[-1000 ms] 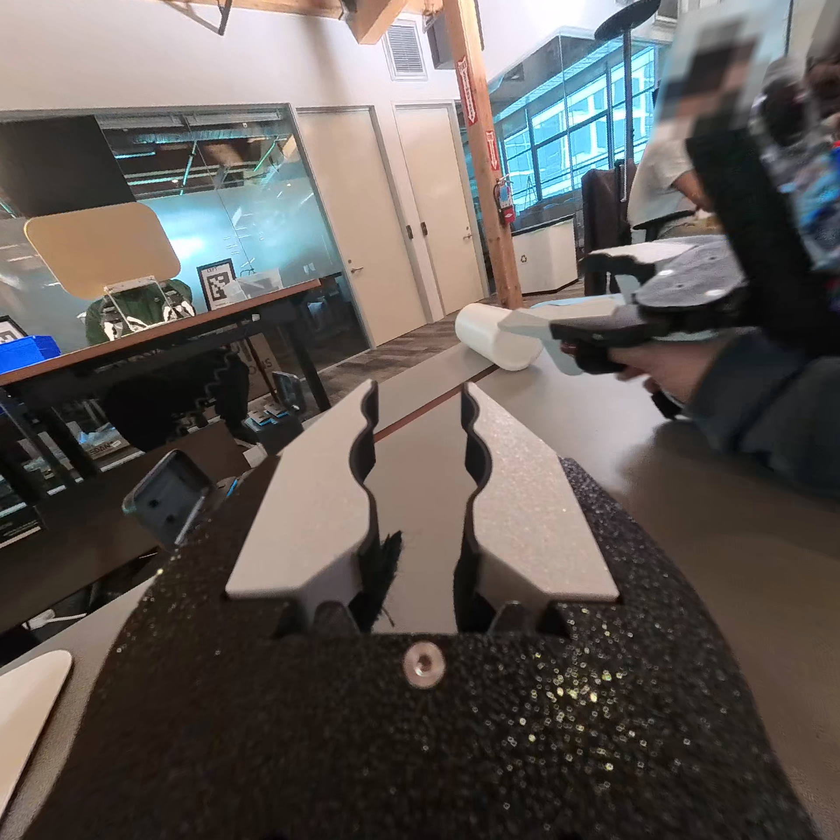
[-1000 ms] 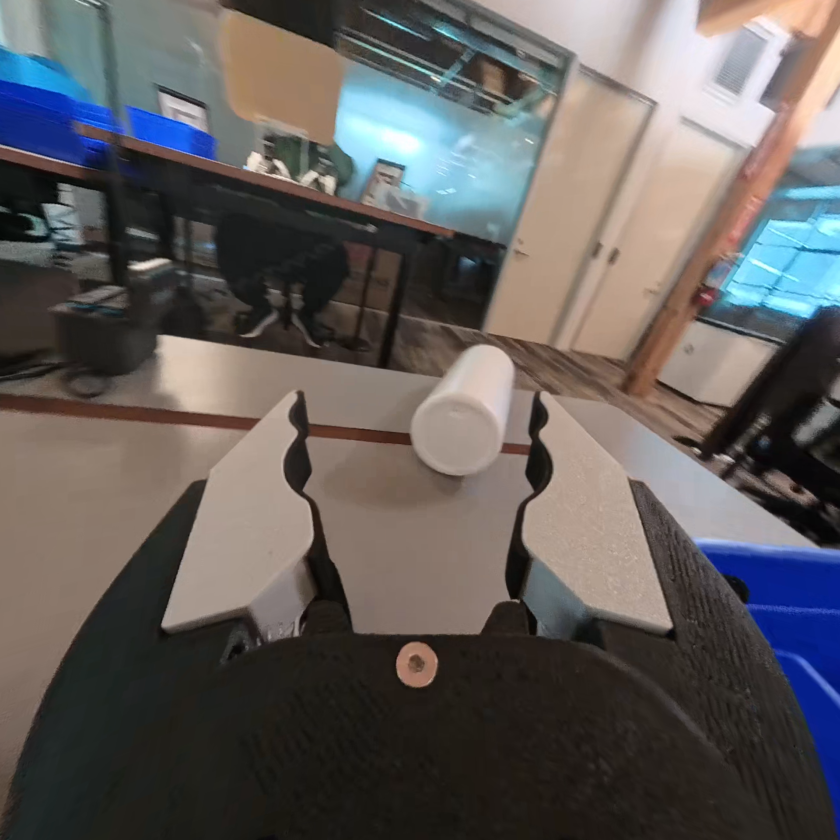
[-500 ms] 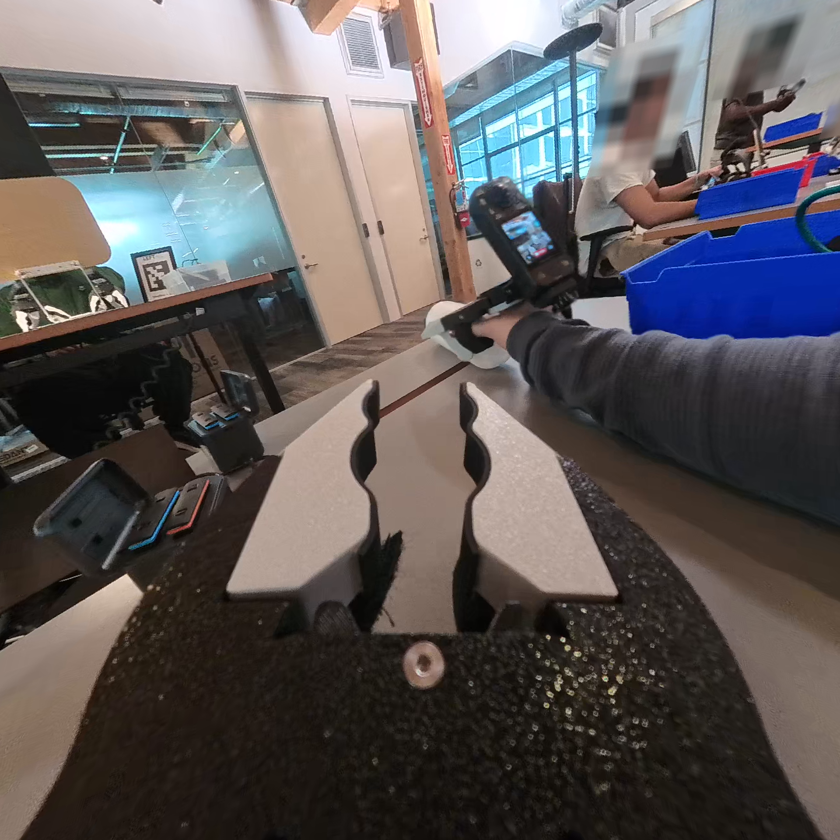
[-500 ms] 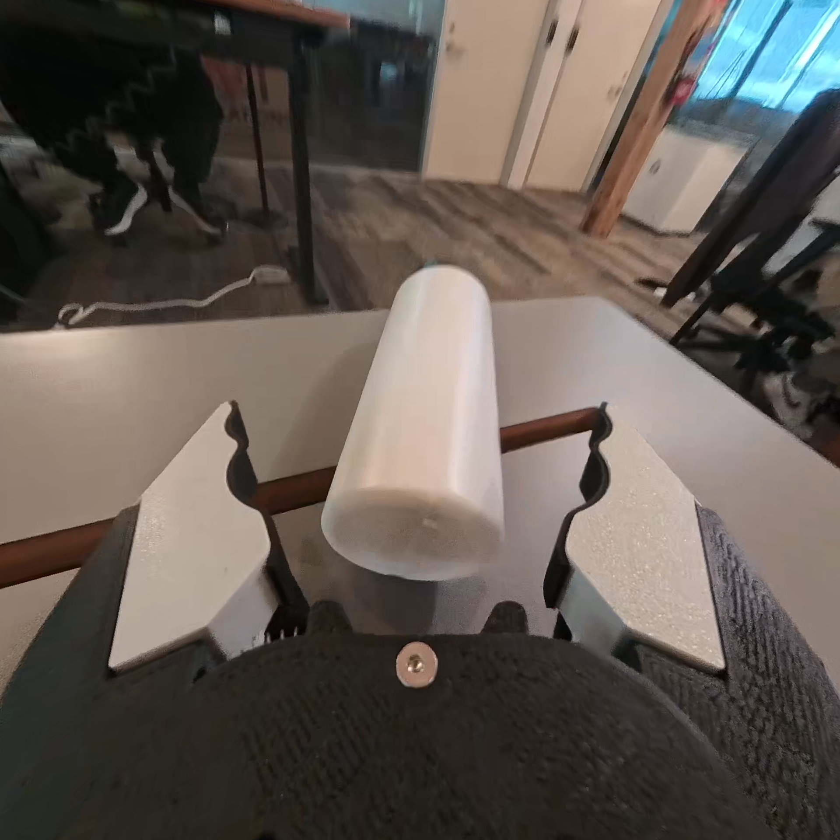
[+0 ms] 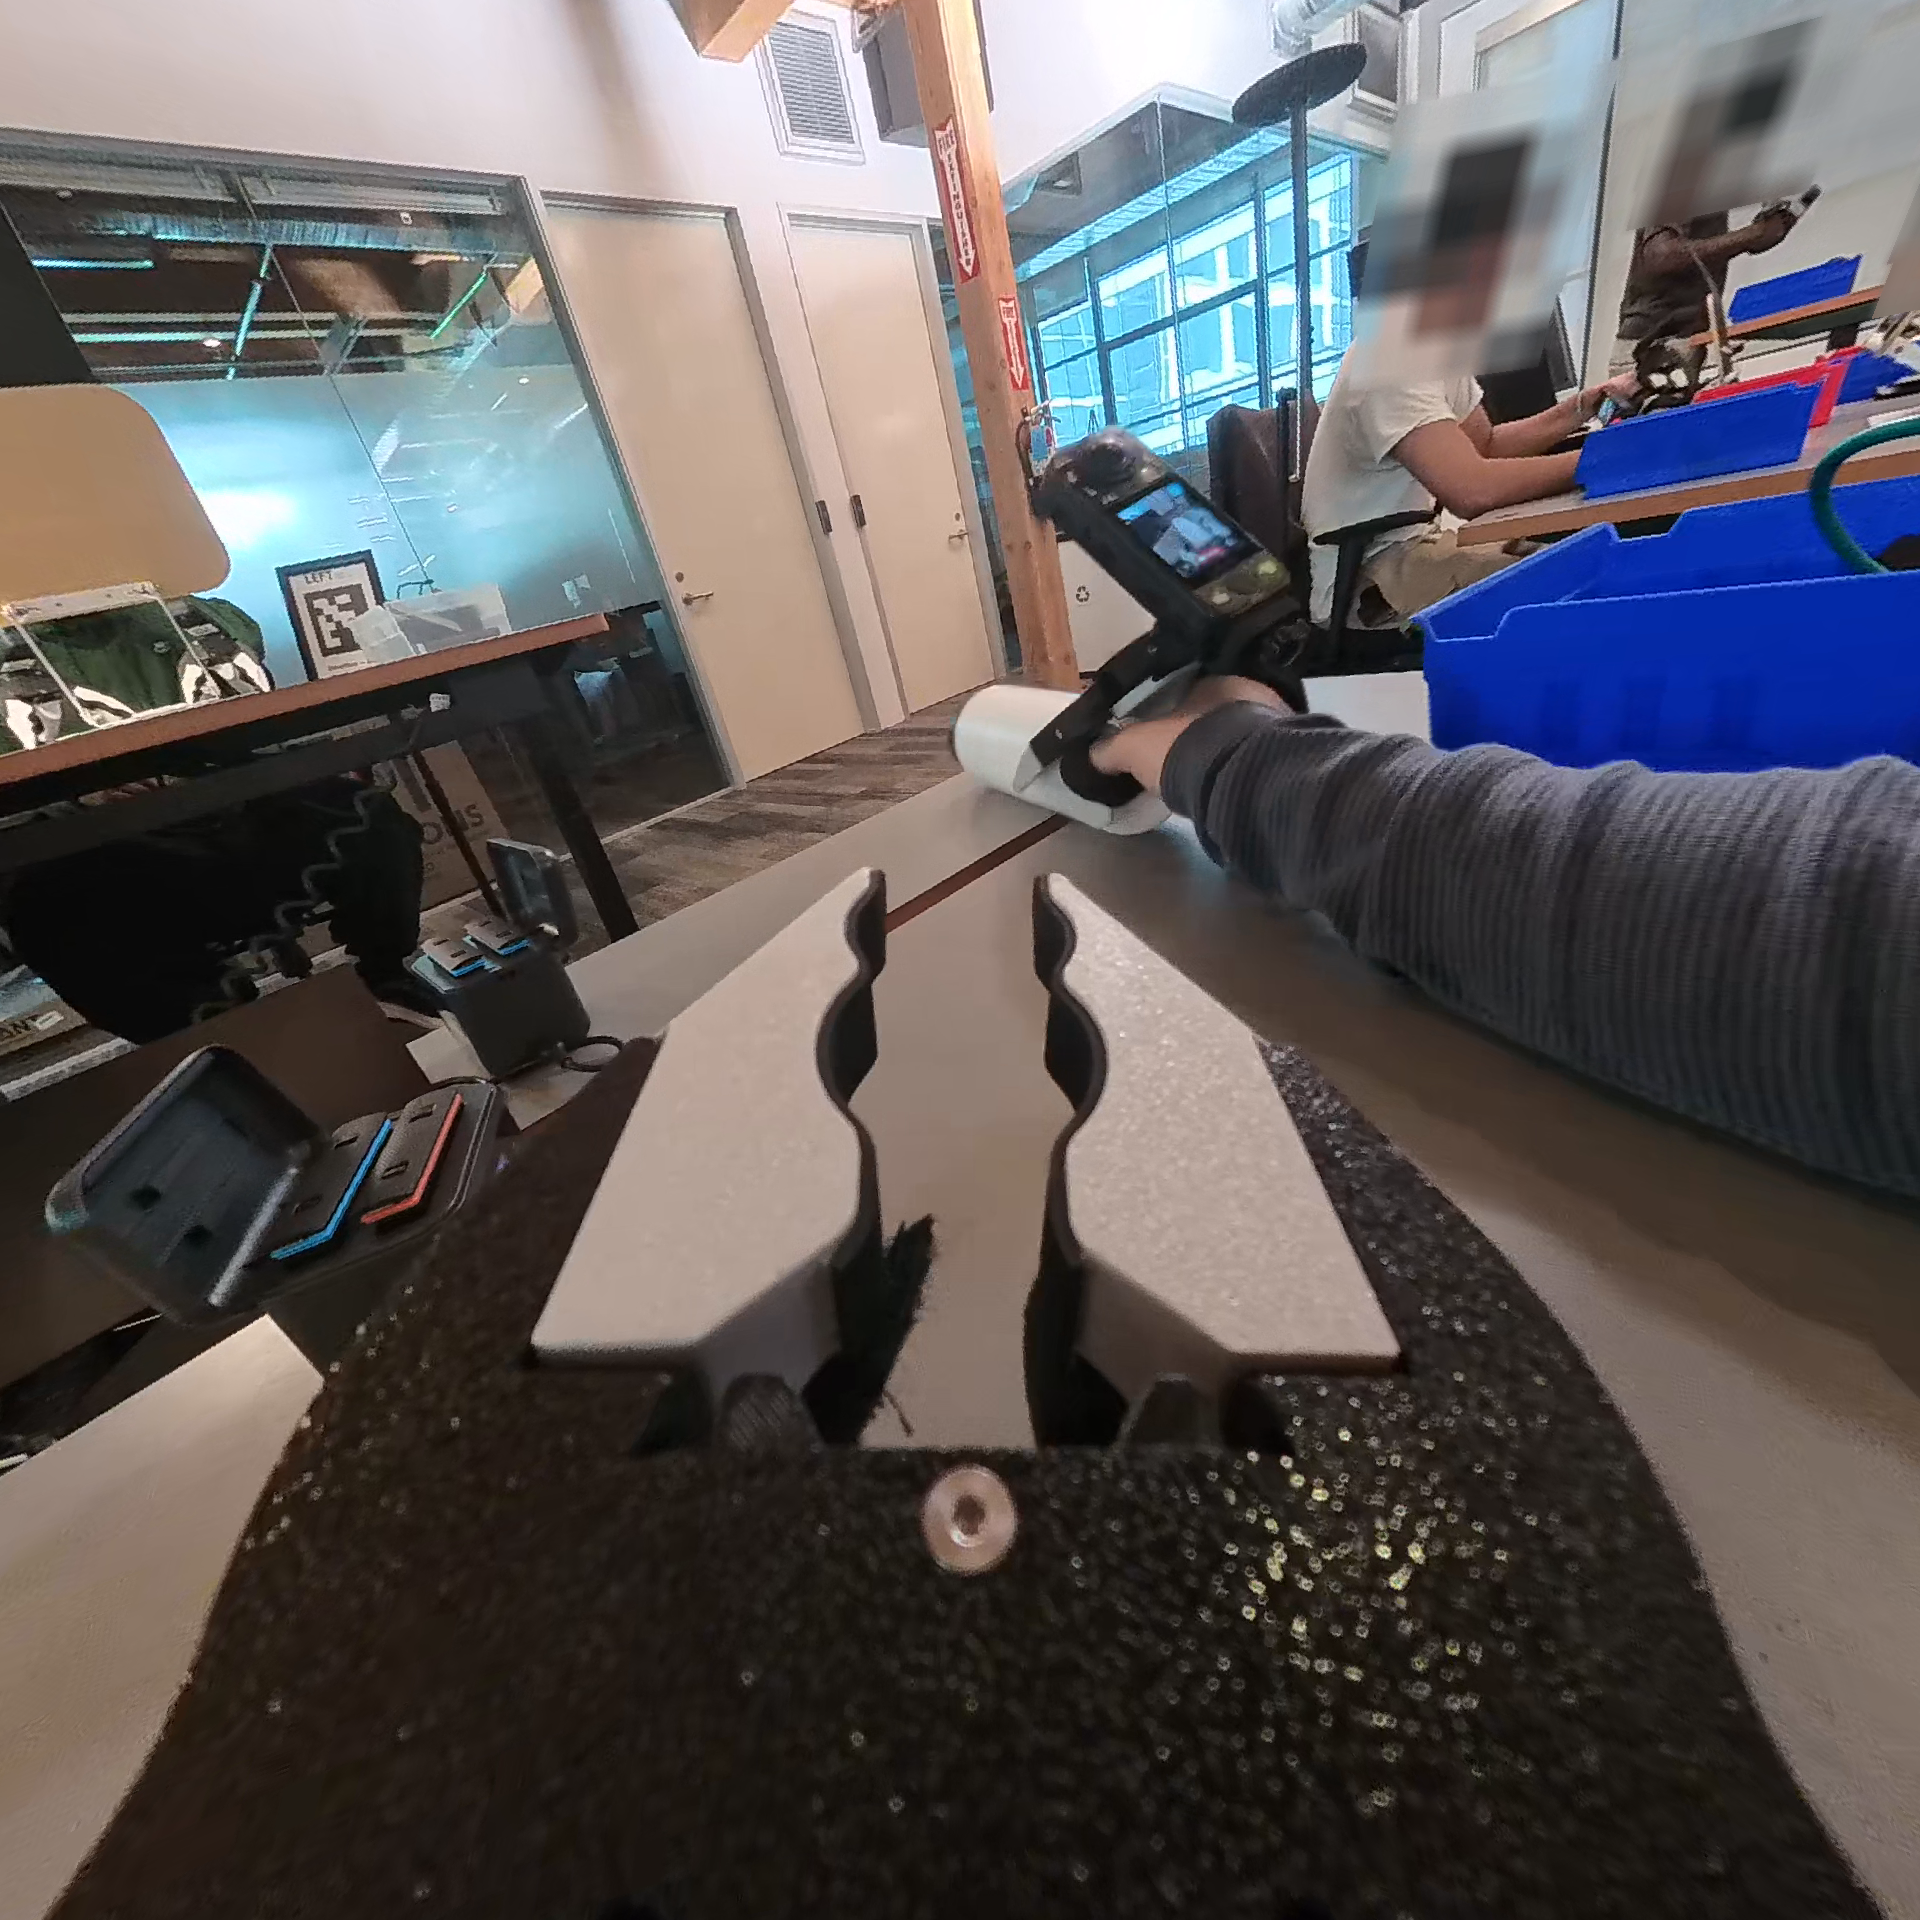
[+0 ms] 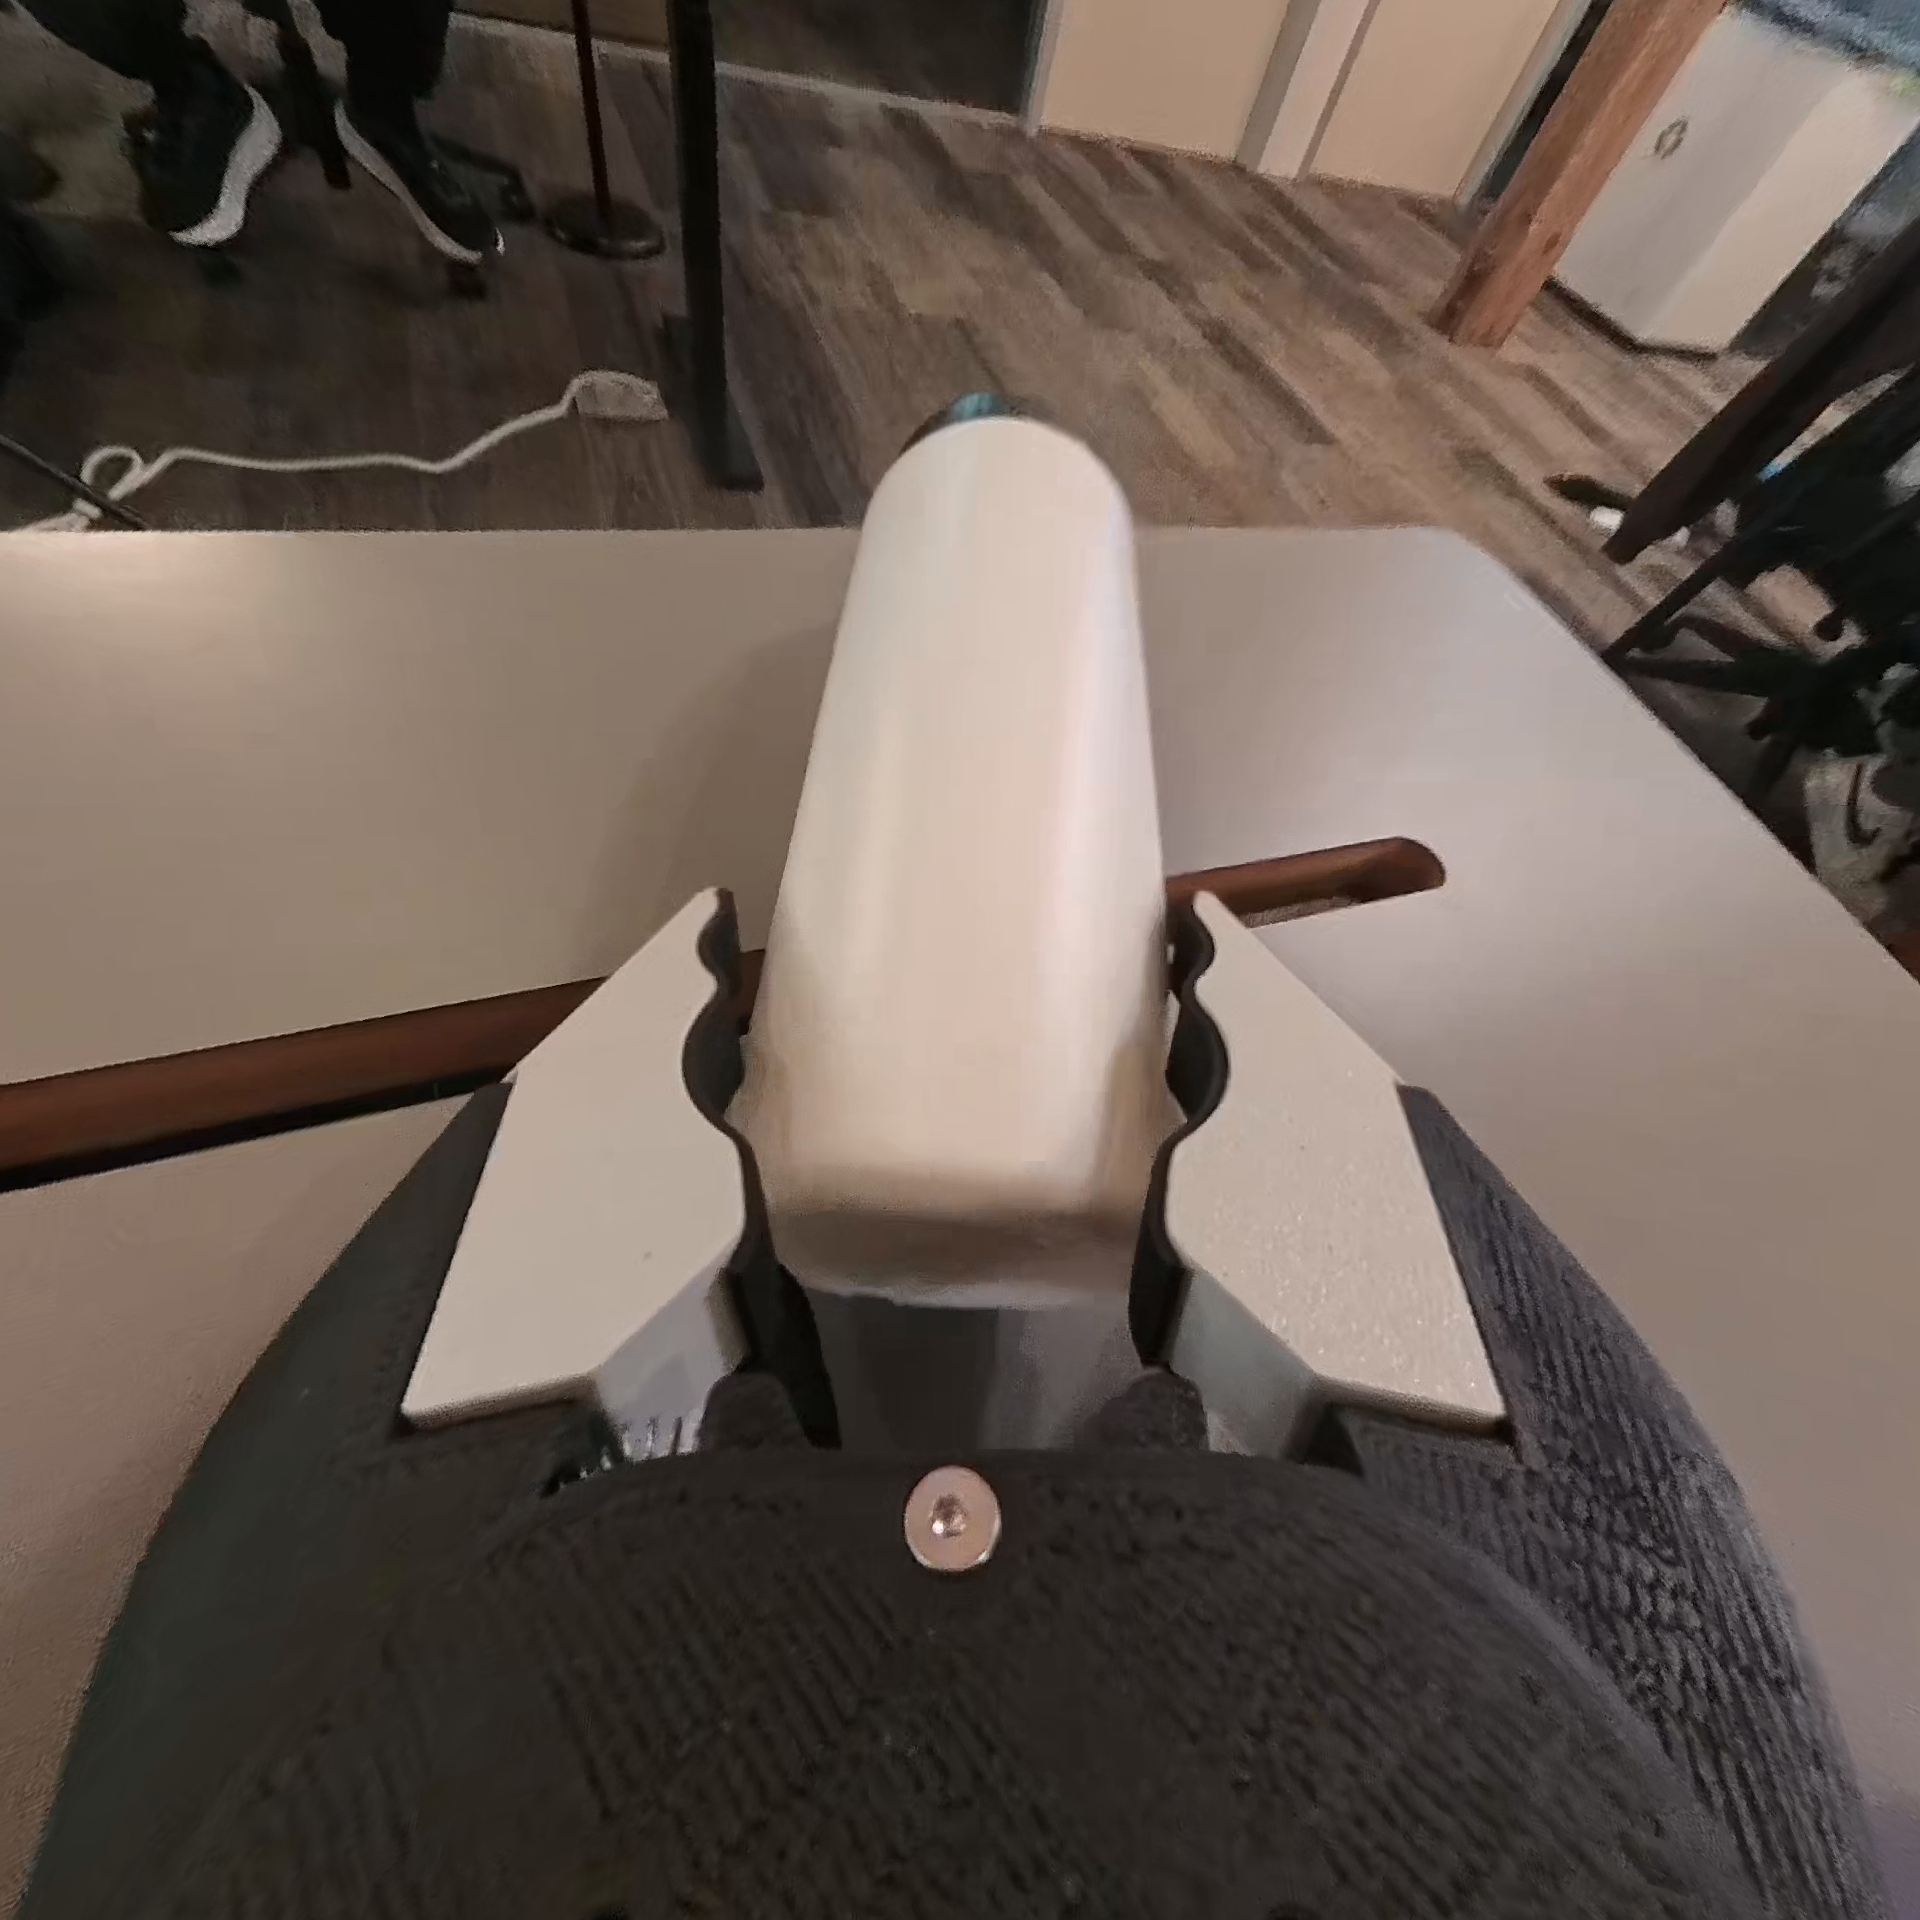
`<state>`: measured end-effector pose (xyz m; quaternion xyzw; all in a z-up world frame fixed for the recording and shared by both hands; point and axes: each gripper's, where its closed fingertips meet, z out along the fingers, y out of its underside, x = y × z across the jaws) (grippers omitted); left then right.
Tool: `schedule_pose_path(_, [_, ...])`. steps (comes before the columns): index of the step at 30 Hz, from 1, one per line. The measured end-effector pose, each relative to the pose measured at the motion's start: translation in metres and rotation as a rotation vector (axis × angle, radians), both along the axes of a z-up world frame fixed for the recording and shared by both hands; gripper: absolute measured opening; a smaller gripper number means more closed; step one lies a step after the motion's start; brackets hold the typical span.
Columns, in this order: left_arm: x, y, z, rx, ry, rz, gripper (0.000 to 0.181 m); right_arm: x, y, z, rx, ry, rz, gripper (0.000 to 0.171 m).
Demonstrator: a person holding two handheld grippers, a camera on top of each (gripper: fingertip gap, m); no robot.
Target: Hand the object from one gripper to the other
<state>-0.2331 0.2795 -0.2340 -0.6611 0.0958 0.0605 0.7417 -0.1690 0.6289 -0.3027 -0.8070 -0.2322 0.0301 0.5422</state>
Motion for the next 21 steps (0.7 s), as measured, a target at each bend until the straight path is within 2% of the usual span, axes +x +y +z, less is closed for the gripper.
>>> schedule_pose_path(3, [0.001,0.000,0.000,0.000,0.011,-0.001,0.024,0.000,-0.016,0.012,0.086,-0.028,0.019,0.066])
schedule_pose_path(9, [0.001,-0.001,0.001,0.007,0.014,0.001,0.024,-0.001,-0.053,0.012,0.105,-0.068,0.067,0.066])
schedule_pose_path(13, [0.000,-0.002,0.002,0.014,0.003,0.001,0.023,0.002,-0.096,0.013,0.055,-0.047,0.130,0.065])
schedule_pose_path(15, [0.000,-0.002,0.003,0.015,0.001,0.002,0.023,-0.002,-0.115,0.039,0.085,0.005,0.192,0.060])
schedule_pose_path(16, [0.000,-0.002,0.003,0.015,0.000,0.001,0.023,-0.006,-0.121,0.062,0.119,0.069,0.221,0.062])
schedule_pose_path(18, [0.000,-0.003,0.003,0.019,0.000,0.001,0.023,-0.023,-0.121,0.095,0.055,0.195,0.298,0.097])
schedule_pose_path(19, [0.000,-0.002,0.003,0.019,-0.001,0.000,0.023,-0.032,-0.113,0.100,-0.013,0.211,0.315,0.111])
schedule_pose_path(21, [0.000,-0.002,0.003,0.018,0.001,-0.002,0.022,-0.051,-0.092,0.085,-0.171,0.129,0.345,0.124])
